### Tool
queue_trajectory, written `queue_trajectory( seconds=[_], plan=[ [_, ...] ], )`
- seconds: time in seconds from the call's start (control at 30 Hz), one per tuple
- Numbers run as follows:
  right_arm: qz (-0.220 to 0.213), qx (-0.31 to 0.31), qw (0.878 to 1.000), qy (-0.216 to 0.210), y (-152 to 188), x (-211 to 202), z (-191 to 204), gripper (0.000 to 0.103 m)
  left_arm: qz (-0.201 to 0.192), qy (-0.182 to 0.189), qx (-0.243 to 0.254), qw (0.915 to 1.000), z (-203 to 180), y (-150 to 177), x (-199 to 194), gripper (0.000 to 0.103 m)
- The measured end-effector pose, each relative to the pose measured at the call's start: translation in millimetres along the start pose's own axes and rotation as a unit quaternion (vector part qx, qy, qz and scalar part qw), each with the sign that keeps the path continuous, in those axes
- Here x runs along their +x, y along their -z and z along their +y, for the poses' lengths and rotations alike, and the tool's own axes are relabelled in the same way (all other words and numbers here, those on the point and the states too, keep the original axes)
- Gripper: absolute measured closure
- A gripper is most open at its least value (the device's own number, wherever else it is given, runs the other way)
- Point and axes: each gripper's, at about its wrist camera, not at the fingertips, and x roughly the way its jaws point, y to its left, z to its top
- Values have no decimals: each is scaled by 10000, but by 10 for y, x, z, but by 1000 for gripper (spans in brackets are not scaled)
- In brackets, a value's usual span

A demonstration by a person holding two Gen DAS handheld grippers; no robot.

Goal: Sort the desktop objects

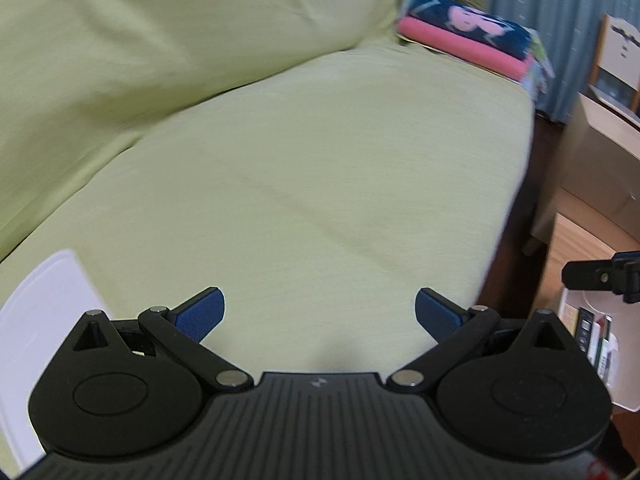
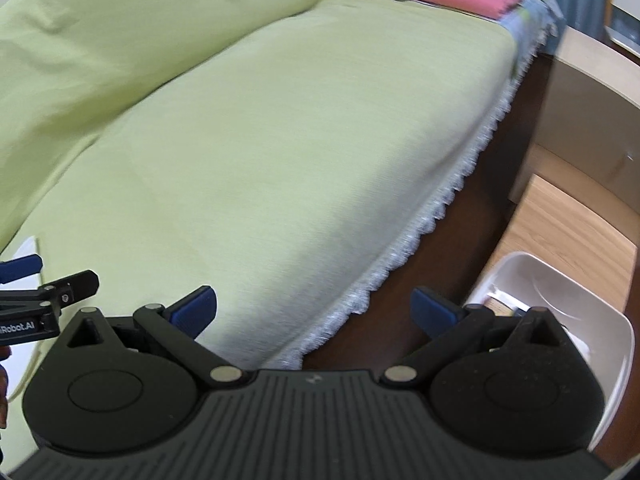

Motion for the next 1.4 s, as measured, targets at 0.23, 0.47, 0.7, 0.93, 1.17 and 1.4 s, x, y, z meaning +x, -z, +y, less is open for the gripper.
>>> queue_trajectory(
  seconds=[0.23, 0.47, 0.7, 0.93, 1.17, 1.4],
  plan=[
    [-360, -649, 9957, -545, -26, 55, 554, 1, -100, -429, -594, 9973, 645, 223, -217, 1],
    [-405, -1224, 9847, -1172, 65, 136, 1171, 1, -67, -1168, -1118, 9868, 1395, 623, -457, 1],
    [-97, -1269, 9730, -1926, 134, 223, 1710, 1, 189, -1747, -1498, 9730, 2033, 1145, -567, 1],
    [193, -1791, 9557, -2326, 322, 351, 2321, 1, 435, -1895, -1686, 9663, 2320, 1550, -584, 1],
    [644, -1746, 9437, -2734, 474, 539, 2683, 2, 486, -1522, -1972, 9673, 2436, 1803, -605, 1],
    [1091, -1829, 9332, -2893, 689, 666, 3010, 13, 612, -1177, -2152, 9675, 2507, 1875, -528, 25]
  ],
)
